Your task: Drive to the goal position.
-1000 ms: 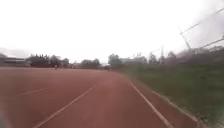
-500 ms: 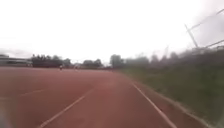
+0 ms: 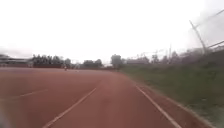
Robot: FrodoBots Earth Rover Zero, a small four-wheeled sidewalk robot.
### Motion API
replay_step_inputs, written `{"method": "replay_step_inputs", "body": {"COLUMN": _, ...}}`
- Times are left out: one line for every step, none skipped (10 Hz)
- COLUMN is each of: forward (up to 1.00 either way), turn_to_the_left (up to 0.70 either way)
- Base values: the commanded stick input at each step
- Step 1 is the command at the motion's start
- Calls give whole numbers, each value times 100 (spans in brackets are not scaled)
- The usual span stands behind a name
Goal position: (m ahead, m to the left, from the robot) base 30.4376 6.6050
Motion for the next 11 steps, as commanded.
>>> {"method": "replay_step_inputs", "body": {"forward": 70, "turn_to_the_left": 6}}
{"method": "replay_step_inputs", "body": {"forward": 70, "turn_to_the_left": 0}}
{"method": "replay_step_inputs", "body": {"forward": 70, "turn_to_the_left": 0}}
{"method": "replay_step_inputs", "body": {"forward": 70, "turn_to_the_left": 5}}
{"method": "replay_step_inputs", "body": {"forward": 70, "turn_to_the_left": 12}}
{"method": "replay_step_inputs", "body": {"forward": 70, "turn_to_the_left": 12}}
{"method": "replay_step_inputs", "body": {"forward": 70, "turn_to_the_left": 0}}
{"method": "replay_step_inputs", "body": {"forward": 70, "turn_to_the_left": -24}}
{"method": "replay_step_inputs", "body": {"forward": 70, "turn_to_the_left": -31}}
{"method": "replay_step_inputs", "body": {"forward": 70, "turn_to_the_left": -22}}
{"method": "replay_step_inputs", "body": {"forward": 70, "turn_to_the_left": 2}}
